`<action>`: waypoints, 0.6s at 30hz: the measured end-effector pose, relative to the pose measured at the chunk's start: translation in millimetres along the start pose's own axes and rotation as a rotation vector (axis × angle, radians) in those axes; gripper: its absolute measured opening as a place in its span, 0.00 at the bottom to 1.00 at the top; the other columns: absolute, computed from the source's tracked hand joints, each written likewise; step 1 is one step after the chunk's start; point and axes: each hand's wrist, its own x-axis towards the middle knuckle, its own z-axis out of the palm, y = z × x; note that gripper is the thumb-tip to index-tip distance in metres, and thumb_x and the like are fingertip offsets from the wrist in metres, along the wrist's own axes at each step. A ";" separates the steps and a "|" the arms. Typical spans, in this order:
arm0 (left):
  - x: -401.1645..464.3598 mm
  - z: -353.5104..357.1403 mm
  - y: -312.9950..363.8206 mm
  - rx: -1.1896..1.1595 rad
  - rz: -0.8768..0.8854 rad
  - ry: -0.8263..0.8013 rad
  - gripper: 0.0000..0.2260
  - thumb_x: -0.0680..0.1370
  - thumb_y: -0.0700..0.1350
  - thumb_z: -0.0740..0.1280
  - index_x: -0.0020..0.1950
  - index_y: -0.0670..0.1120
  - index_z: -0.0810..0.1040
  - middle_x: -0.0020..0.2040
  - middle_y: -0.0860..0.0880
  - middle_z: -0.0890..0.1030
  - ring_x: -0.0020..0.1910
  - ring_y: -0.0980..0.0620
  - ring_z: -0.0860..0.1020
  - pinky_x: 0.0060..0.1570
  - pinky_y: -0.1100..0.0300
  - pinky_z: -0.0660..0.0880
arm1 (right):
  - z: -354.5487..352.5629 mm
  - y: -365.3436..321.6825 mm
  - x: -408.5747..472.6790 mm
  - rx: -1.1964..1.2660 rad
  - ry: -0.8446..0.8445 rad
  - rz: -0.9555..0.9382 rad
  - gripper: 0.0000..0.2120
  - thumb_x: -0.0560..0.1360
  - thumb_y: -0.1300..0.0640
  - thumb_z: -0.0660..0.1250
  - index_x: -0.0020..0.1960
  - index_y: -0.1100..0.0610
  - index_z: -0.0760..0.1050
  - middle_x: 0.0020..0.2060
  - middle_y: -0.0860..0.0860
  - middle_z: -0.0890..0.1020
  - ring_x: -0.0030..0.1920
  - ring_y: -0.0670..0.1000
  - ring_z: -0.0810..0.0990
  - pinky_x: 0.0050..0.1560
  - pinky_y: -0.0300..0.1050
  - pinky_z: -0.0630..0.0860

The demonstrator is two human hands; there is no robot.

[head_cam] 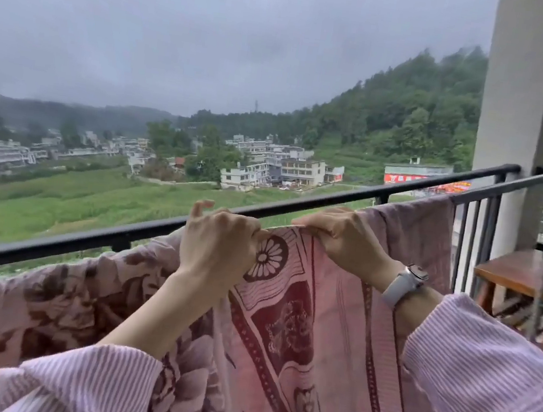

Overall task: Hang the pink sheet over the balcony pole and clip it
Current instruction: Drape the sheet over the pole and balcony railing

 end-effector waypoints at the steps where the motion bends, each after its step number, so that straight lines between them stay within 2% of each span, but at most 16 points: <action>1: 4.9 5.1 10.6 -0.061 -0.014 0.002 0.13 0.77 0.54 0.61 0.44 0.48 0.82 0.37 0.50 0.82 0.39 0.49 0.78 0.53 0.54 0.69 | -5.3 14.2 -2.1 -0.008 0.001 0.007 0.15 0.74 0.51 0.57 0.51 0.54 0.81 0.43 0.50 0.85 0.44 0.50 0.82 0.44 0.50 0.80; 3: 18.7 21.8 37.5 -0.142 -0.042 -0.006 0.13 0.77 0.52 0.61 0.46 0.47 0.81 0.37 0.48 0.82 0.36 0.47 0.79 0.42 0.55 0.75 | -18.8 44.5 -7.1 -0.011 -0.023 0.016 0.16 0.74 0.51 0.56 0.51 0.54 0.81 0.44 0.51 0.85 0.45 0.50 0.82 0.45 0.51 0.79; 6: 43.7 54.1 84.3 -0.109 -0.081 0.021 0.15 0.79 0.54 0.58 0.49 0.47 0.79 0.40 0.49 0.82 0.37 0.47 0.79 0.36 0.56 0.75 | -43.3 97.3 -19.2 -0.011 -0.039 0.013 0.12 0.76 0.54 0.60 0.54 0.54 0.79 0.48 0.50 0.84 0.50 0.51 0.81 0.51 0.53 0.78; 8: 60.2 73.4 116.7 -0.050 -0.115 0.032 0.19 0.78 0.58 0.54 0.47 0.46 0.77 0.40 0.50 0.81 0.37 0.49 0.78 0.34 0.58 0.72 | -63.4 142.3 -33.6 -0.067 0.057 0.067 0.12 0.75 0.58 0.62 0.57 0.56 0.77 0.50 0.53 0.83 0.52 0.53 0.80 0.54 0.54 0.76; 10: 78.2 89.8 147.0 -0.019 -0.139 0.036 0.22 0.77 0.62 0.52 0.46 0.47 0.76 0.40 0.50 0.81 0.36 0.49 0.77 0.33 0.59 0.68 | -84.0 190.4 -53.0 -0.157 0.203 0.241 0.15 0.75 0.57 0.61 0.60 0.58 0.75 0.52 0.56 0.81 0.55 0.57 0.77 0.57 0.54 0.73; 12: 95.9 106.3 176.2 -0.016 -0.149 0.060 0.22 0.76 0.63 0.52 0.48 0.48 0.77 0.43 0.50 0.81 0.40 0.49 0.78 0.35 0.59 0.67 | -97.8 231.4 -71.1 -0.189 0.224 0.385 0.18 0.75 0.58 0.64 0.63 0.62 0.71 0.55 0.59 0.78 0.57 0.60 0.74 0.59 0.53 0.69; 14: 113.8 124.3 206.0 -0.019 -0.127 0.092 0.20 0.76 0.62 0.56 0.49 0.49 0.78 0.47 0.49 0.82 0.45 0.47 0.78 0.43 0.56 0.68 | -104.5 258.2 -80.7 -0.090 0.170 0.430 0.19 0.74 0.60 0.65 0.63 0.65 0.69 0.57 0.61 0.75 0.60 0.59 0.72 0.62 0.48 0.67; 16: 128.8 143.7 235.3 -0.008 -0.098 0.088 0.17 0.75 0.59 0.60 0.51 0.48 0.78 0.48 0.48 0.82 0.47 0.45 0.79 0.50 0.53 0.68 | -108.1 272.1 -84.4 0.014 0.147 0.369 0.17 0.74 0.63 0.65 0.61 0.65 0.70 0.57 0.60 0.75 0.60 0.58 0.72 0.63 0.47 0.68; 18: 141.7 162.9 260.2 0.000 -0.087 0.096 0.15 0.74 0.57 0.64 0.52 0.47 0.78 0.47 0.47 0.82 0.45 0.44 0.79 0.49 0.51 0.68 | -111.6 285.9 -86.5 -0.013 0.131 0.249 0.14 0.74 0.63 0.63 0.59 0.62 0.72 0.54 0.58 0.76 0.58 0.56 0.73 0.60 0.51 0.71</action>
